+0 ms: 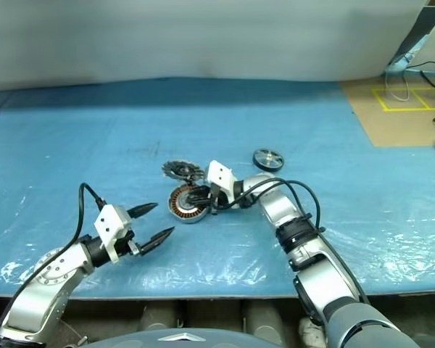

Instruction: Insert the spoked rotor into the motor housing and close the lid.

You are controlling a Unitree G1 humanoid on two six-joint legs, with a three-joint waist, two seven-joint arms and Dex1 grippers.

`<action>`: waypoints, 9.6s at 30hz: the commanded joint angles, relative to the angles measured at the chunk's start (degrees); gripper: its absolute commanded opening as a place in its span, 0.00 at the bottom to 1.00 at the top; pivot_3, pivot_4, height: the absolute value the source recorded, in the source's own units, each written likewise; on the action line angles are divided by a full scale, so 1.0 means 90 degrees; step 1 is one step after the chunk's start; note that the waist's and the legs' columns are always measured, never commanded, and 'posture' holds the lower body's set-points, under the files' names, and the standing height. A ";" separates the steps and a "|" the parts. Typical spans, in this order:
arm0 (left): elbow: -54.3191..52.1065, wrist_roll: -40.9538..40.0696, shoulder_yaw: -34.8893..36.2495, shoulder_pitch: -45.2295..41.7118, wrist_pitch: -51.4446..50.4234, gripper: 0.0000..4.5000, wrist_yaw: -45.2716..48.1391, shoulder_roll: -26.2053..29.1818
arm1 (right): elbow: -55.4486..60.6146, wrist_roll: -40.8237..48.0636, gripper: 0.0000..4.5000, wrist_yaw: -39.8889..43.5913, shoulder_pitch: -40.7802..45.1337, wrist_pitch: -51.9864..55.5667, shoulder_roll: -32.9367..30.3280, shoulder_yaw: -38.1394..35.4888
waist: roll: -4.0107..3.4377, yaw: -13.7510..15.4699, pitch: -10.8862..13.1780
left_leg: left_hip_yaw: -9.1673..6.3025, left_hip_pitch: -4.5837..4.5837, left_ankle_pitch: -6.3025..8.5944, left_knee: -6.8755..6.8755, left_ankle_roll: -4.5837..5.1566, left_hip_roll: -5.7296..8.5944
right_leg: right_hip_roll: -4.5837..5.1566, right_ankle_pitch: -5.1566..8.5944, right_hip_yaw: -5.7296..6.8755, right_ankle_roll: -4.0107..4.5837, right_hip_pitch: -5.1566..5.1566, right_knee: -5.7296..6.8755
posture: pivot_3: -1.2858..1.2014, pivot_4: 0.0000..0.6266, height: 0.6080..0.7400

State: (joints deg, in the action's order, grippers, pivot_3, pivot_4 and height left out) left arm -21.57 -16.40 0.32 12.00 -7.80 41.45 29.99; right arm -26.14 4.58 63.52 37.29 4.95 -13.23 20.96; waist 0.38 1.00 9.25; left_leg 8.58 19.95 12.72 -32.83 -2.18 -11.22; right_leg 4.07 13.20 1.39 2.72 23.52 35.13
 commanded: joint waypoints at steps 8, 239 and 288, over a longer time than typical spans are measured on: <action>-0.0375 -0.0059 0.0083 0.0136 -0.0164 0.88 -0.0040 0.0111 | 0.0070 -0.0019 0.12 0.0016 0.0091 -0.0137 0.0147 -0.0031 | 0.0000 0.0001 0.0000 | 0.0000 0.0000 0.0000 -0.0004 0.0000 0.0000 | 0.0000 0.0000 0.0000 0.0000 0.0000 0.0002 | 0.52 0.24 1.00; 0.0976 -0.0609 0.0134 -0.0475 0.0516 0.88 0.1113 0.0085 | 0.2089 0.0888 0.32 0.0562 -0.0118 0.1479 -0.1057 -0.0215 | -0.0003 0.0148 0.0002 | 0.0007 -0.0019 -0.0016 0.0008 -0.0034 -0.0024 | -0.0026 -0.0004 0.0000 0.0009 -0.0013 -0.0016 | 0.52 0.24 1.00; 0.0482 -0.0867 0.0323 -0.0404 0.0015 0.88 0.0700 -0.0019 | 0.0928 0.1036 0.01 0.0203 0.0102 0.2016 -0.0059 -0.0422 | -0.0003 0.0134 0.0002 | 0.0007 -0.0021 -0.0016 0.0004 -0.0039 -0.0031 | -0.0033 -0.0005 0.0000 0.0011 -0.0013 -0.0008 | 0.52 0.24 1.00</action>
State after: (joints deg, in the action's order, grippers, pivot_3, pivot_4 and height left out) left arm -16.18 -23.18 1.86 7.79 -8.10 47.90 29.99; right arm -17.46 14.43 65.33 36.88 24.74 -14.25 16.76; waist 0.35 2.21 9.27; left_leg 8.64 19.76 12.60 -32.80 -2.57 -11.50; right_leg 3.77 13.15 1.39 2.82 23.40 35.06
